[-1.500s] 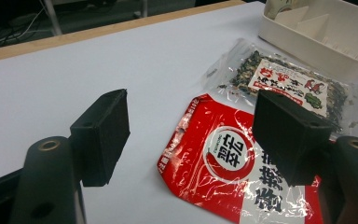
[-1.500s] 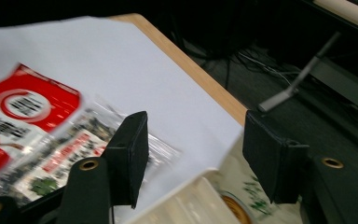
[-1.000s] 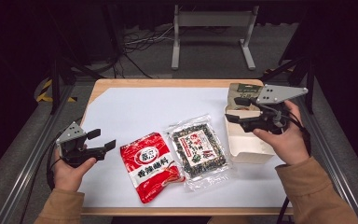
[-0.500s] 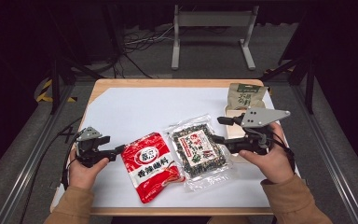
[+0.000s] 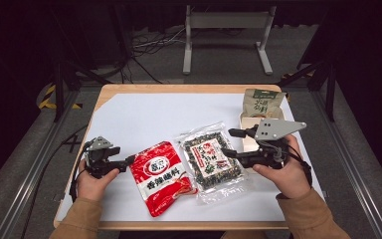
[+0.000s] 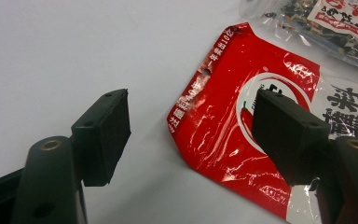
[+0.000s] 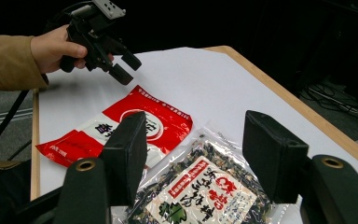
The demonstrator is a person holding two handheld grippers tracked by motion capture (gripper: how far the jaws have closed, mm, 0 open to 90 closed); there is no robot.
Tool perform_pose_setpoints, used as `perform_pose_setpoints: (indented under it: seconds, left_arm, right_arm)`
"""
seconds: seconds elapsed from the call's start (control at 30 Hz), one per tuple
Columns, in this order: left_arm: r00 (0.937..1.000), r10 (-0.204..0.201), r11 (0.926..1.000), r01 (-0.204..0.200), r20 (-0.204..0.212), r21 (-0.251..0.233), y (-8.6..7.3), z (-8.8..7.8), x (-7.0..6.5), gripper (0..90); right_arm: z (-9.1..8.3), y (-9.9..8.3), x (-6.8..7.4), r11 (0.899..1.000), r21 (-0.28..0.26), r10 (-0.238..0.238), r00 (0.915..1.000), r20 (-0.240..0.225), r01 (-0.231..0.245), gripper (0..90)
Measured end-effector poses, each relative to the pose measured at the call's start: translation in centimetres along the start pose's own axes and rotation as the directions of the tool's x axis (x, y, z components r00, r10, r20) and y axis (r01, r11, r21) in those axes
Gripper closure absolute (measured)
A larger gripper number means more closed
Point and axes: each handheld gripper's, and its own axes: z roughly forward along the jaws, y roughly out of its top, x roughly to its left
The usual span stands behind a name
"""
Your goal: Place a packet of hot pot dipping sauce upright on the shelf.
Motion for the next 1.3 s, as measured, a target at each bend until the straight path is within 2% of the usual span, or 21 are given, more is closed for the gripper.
perform_pose_setpoints:
  seconds: [0.23, 0.27, 0.77, 0.8, 0.9, 0.97, 1.03, 1.07, 1.13, 1.2, 1.23, 1.3]
  left_arm:
    - [0.9993, -0.002, 0.9989, 0.000, 0.038, 0.047, -0.2, 1.2, 0.2, 29.1]
    - [0.9985, -0.014, 0.9985, 0.011, 0.053, 0.053, -0.2, 1.3, 0.3, 29.1]
    - [0.9953, -0.025, 0.9927, 0.013, 0.093, 0.120, -0.5, 2.6, 0.4, 27.7]
    - [0.9924, -0.041, 0.9905, 0.025, 0.116, 0.135, -0.5, 2.7, 0.4, 27.8]
    - [0.9902, -0.039, 0.9894, 0.019, 0.134, 0.144, -0.5, 2.8, 0.4, 28.7]
    - [0.9880, -0.052, 0.9878, 0.029, 0.146, 0.153, -0.6, 2.9, 0.2, 29.4]
    - [0.9880, -0.050, 0.9877, 0.028, 0.146, 0.154, -0.5, 2.9, 0.4, 29.8]
    - [0.9865, -0.067, 0.9874, 0.044, 0.149, 0.152, -0.6, 2.9, 0.4, 29.8]
    - [0.9852, -0.069, 0.9877, 0.046, 0.157, 0.149, -0.6, 2.9, 0.4, 32.1]
    - [0.9832, -0.065, 0.9884, 0.040, 0.171, 0.147, -0.6, 2.8, 0.3, 33.3]
    - [0.9850, -0.048, 0.9900, 0.025, 0.165, 0.139, -0.5, 2.7, 0.2, 34.5]
    - [0.9844, -0.035, 0.9933, 0.015, 0.173, 0.115, -0.3, 2.3, -0.2, 37.2]
  right_arm:
    - [0.1, -0.2, 0.0, 1.000, 0.006, 0.002, 1.0000, 0.003, -0.002, 40.2]
    - [0.1, -0.2, -0.1, 1.000, 0.008, 0.000, 1.0000, 0.003, 0.000, 40.2]
    - [0.5, -0.7, -0.3, 1.000, 0.024, 0.019, 0.9998, -0.004, -0.019, 40.0]
    - [0.5, -0.7, -0.3, 1.000, 0.022, 0.020, 0.9998, -0.003, -0.020, 39.9]
    - [0.5, -0.7, -0.3, 1.000, 0.021, 0.020, 0.9998, -0.003, -0.020, 39.9]
    - [0.4, -0.8, -0.3, 1.000, 0.021, 0.020, 0.9998, -0.001, -0.020, 39.8]
    - [0.5, -0.8, -0.3, 1.000, 0.022, 0.020, 0.9998, 0.000, -0.020, 39.8]
    - [0.5, -0.8, -0.3, 1.000, 0.023, 0.020, 0.9998, 0.000, -0.020, 39.7]
    - [0.5, -0.9, -0.3, 0.999, 0.025, 0.020, 0.9998, -0.001, -0.020, 39.6]
    - [0.6, -0.9, -0.3, 0.999, 0.027, 0.019, 0.9998, -0.001, -0.019, 39.5]
    - [0.6, -0.9, -0.3, 0.999, 0.027, 0.020, 0.9998, -0.001, -0.020, 39.5]
    - [0.6, -0.9, -0.3, 0.999, 0.029, 0.022, 0.9998, -0.002, -0.022, 39.4]
